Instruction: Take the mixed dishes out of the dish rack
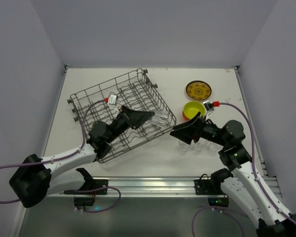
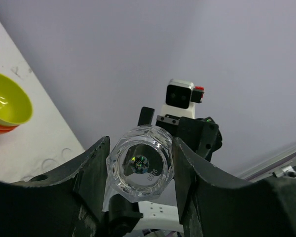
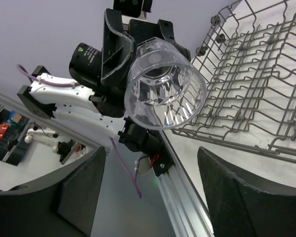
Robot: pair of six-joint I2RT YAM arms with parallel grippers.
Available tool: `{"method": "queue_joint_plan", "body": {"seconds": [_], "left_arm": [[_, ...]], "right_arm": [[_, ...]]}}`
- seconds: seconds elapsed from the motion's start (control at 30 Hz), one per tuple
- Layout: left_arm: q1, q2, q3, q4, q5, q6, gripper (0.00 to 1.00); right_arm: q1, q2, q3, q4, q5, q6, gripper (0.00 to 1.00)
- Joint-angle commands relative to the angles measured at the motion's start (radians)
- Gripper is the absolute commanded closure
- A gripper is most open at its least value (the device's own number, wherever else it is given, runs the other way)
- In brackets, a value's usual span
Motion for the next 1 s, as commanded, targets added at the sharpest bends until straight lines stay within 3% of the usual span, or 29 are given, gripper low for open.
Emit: {"method": "queue_joint_plan", "body": {"seconds": [0.0, 0.07, 0.33, 0.43, 0.57, 0.6, 0.67, 0.73, 0.77, 0.8, 0.9, 0.97], "left_arm": [[-0.057, -0.031, -0.021, 0.111, -0.133, -0.086, 1.0], [-0.089, -0.028, -0.03, 0.112, -0.168, -0.094, 1.0], [-0.147, -0.015, -0.042, 0.114, -0.181, -0.114, 1.0], [-0.167, -0.011, -0.039, 0.115, -0.208, -0.109, 1.0], [-0.184, -0.009, -0.047, 0.115, -0.22, -0.109, 1.0], [-0.186, -0.008, -0.053, 0.114, -0.222, -0.114, 1.0], [-0.186, -0.009, -0.06, 0.115, -0.228, -0.115, 1.0], [-0.186, -0.011, -0.062, 0.111, -0.23, -0.112, 1.0], [-0.186, -0.012, -0.059, 0.106, -0.228, -0.105, 0.93], [-0.186, -0.023, -0.05, 0.093, -0.23, -0.083, 0.59], [-0.186, -0.072, 0.011, -0.093, -0.251, -0.019, 0.01], [-0.184, -0.116, 0.05, -0.309, -0.314, 0.044, 0.0]], "right_arm": [[0.05, 0.032, 0.064, 0.114, 0.041, -0.007, 0.24], [0.079, 0.062, 0.084, 0.109, 0.046, -0.014, 0.32], [0.156, 0.078, 0.104, 0.102, 0.089, -0.038, 0.38], [0.163, 0.104, 0.119, 0.102, 0.097, -0.05, 0.44], [0.176, 0.128, 0.136, 0.102, 0.1, -0.061, 0.67], [0.177, 0.128, 0.139, 0.102, 0.101, -0.067, 0.82], [0.182, 0.122, 0.139, 0.091, 0.12, -0.073, 0.99], [0.182, 0.108, 0.14, 0.07, 0.147, -0.09, 1.0], [0.182, 0.104, 0.142, 0.054, 0.161, -0.095, 1.0], [0.182, 0.089, 0.143, 0.039, 0.176, -0.112, 1.0], [0.182, 0.061, 0.166, -0.074, 0.29, -0.148, 1.0], [0.182, 0.033, 0.212, -0.248, 0.415, -0.178, 1.0]]}}
